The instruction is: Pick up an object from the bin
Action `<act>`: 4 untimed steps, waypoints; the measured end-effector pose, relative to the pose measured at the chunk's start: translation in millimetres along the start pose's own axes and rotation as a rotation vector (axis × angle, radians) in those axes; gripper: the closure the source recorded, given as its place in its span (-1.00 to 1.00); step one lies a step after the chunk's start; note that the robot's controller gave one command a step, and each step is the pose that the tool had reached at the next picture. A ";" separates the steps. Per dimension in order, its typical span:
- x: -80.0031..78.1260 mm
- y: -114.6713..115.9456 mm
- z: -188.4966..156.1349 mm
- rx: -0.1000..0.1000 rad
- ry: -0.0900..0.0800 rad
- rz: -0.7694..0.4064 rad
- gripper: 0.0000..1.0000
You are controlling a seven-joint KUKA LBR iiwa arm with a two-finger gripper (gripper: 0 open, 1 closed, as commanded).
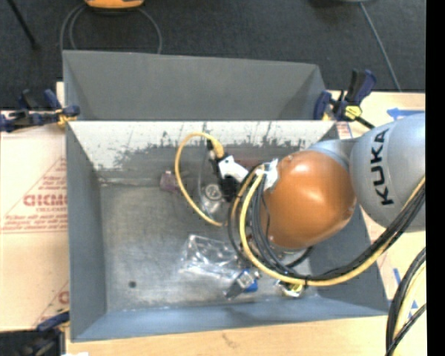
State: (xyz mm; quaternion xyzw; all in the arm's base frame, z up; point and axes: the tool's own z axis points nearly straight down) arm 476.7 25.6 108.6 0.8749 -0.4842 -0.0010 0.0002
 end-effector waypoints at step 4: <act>-11.2 -47.6 -99.2 0.009 0.004 0.138 1.00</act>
Offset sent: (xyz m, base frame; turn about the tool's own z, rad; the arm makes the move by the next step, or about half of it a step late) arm 0.0200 0.0113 -0.0268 0.1450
